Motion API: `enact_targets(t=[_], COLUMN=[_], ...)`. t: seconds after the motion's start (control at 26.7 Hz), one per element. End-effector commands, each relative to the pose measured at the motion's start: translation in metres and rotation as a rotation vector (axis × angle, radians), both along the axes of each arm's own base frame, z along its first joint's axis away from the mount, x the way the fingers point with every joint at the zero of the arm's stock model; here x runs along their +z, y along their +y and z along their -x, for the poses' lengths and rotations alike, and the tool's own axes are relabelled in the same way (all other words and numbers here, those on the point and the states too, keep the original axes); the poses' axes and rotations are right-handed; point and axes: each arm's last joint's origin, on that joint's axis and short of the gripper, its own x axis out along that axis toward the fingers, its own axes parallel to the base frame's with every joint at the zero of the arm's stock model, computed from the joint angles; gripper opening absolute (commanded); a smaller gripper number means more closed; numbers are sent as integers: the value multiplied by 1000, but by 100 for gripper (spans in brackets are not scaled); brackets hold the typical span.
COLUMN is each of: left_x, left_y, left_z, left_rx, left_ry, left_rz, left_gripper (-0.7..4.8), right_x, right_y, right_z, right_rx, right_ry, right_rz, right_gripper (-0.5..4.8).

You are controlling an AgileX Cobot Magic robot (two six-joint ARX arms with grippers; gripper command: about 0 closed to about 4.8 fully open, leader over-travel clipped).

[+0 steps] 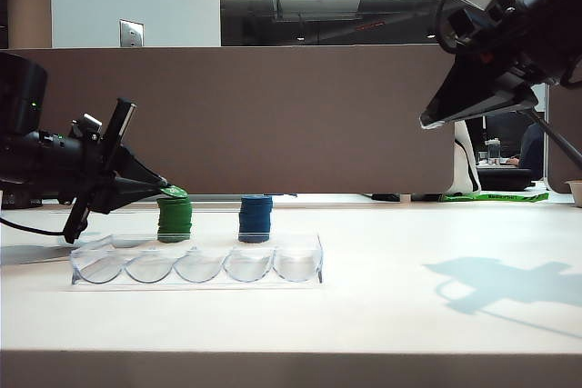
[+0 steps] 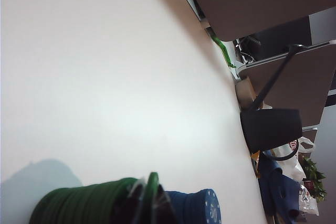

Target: Pick up the chip in the box and place it on the pile of chips with the same color.

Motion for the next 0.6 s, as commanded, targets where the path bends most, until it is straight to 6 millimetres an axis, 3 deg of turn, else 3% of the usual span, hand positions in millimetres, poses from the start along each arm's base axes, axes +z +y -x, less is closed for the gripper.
enact_targets(t=[0.04, 0.6], left_x=[2, 4], left_y=[-1, -1], left_z=[0, -1], left_rx=[-10, -10], left_ry=[-16, -31], left_rz=[-4, -2], left_gripper=[29, 30], right_x=[3, 3], right_y=[0, 0], right_z=[0, 0], right_rx=[1, 1], right_ry=[-19, -19], right_rz=[-3, -4], right_gripper=[-5, -5])
